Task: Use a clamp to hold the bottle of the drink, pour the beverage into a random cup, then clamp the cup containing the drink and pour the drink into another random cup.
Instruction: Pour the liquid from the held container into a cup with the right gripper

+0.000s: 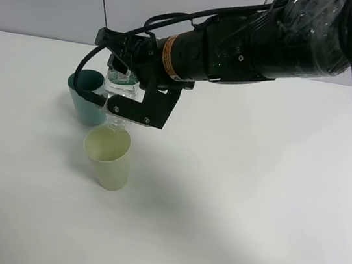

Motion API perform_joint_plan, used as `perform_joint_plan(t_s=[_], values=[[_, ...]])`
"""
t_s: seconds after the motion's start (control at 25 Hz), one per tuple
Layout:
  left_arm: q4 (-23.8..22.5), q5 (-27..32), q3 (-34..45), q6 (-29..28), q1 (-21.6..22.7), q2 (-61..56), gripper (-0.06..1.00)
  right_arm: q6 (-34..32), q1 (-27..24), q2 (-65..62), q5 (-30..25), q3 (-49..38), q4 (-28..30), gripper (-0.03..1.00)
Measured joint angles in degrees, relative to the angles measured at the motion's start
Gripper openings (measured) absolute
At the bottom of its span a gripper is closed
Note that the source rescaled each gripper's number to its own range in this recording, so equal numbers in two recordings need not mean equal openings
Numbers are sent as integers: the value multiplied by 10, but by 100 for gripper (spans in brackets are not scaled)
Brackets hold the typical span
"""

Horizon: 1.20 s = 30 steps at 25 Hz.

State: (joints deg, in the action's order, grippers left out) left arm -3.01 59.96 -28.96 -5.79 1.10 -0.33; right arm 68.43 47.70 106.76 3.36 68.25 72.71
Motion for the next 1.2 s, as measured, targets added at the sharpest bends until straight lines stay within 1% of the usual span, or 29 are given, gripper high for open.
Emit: perform_joint_plan(t_s=[0.44,0.72,0.92,1.2], values=[[0,0,0,0,0,0,100,0,1,0,15,1,43,0],[0,0,0,0,0,0,100,1,1,0,21,1,59,0],[0,0,0,0,0,0,100,0,1,0,30,1,62,0],[0,0,0,0,0,0,100,-24,3,0,30,1,63,0]])
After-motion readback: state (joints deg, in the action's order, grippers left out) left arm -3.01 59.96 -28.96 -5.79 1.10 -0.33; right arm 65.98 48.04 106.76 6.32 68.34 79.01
